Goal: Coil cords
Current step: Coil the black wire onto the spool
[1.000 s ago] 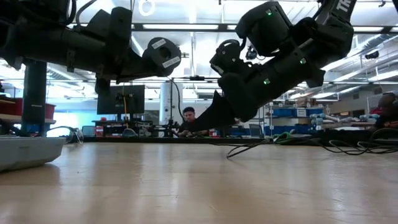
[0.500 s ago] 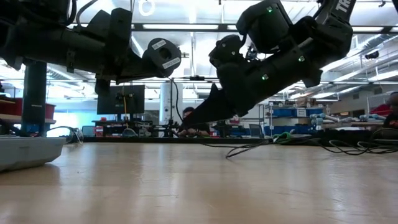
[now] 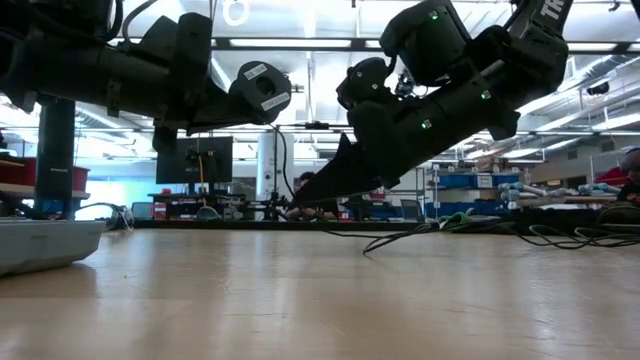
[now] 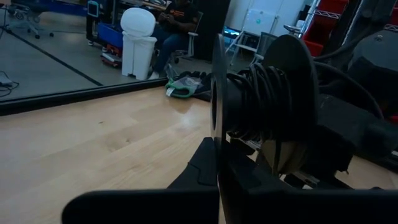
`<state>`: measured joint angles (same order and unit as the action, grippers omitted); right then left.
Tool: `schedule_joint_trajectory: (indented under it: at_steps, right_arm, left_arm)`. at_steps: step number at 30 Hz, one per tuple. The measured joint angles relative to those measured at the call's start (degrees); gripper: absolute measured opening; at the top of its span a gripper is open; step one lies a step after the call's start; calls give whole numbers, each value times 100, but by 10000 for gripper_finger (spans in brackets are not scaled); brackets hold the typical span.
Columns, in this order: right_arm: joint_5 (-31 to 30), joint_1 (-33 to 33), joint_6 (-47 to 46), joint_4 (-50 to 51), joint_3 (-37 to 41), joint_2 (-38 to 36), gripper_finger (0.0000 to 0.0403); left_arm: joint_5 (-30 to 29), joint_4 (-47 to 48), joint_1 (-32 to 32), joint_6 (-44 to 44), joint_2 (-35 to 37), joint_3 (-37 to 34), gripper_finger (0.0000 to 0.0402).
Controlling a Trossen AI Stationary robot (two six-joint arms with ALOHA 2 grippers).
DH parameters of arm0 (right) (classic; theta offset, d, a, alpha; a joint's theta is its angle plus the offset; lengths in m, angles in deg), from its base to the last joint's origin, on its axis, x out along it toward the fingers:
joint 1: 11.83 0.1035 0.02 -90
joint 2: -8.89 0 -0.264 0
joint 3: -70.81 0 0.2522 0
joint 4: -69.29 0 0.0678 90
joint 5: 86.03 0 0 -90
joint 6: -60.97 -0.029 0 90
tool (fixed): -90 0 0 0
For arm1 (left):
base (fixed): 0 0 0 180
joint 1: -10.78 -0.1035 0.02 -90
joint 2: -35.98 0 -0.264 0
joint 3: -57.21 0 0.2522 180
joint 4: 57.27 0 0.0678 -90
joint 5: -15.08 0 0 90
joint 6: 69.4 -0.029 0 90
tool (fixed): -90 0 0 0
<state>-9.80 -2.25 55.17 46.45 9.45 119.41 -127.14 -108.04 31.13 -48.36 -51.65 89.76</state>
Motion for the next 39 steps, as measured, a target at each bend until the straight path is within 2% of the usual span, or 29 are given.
schedule_joint_trajectory:
  at_steps: [9, 13, 16, 19, 29, 39]
  right_arm:
    - [119, -55, -87, -131, 0, 0, 134]
    - [-175, -46, 8, -175, -4, 215, 132]
    - [263, -114, -200, -461, -137, 457, 130]
    - [370, -59, -174, -409, -298, 675, 131]
    - [203, -117, -317, 80, -299, 543, 122]
    - [202, -92, -321, 84, -304, 507, 112]
  left_arm:
    - [0, 13, 1, 0, 0, 0, 0]
    - [0, 13, 1, 0, 0, 0, 0]
    - [3, 23, 1, 2, 0, -6, 0]
    - [0, 40, -1, 2, 0, -15, 0]
    - [-4, 201, -1, 17, -2, -28, 0]
    - [-1, 212, 1, 24, -2, -26, 0]
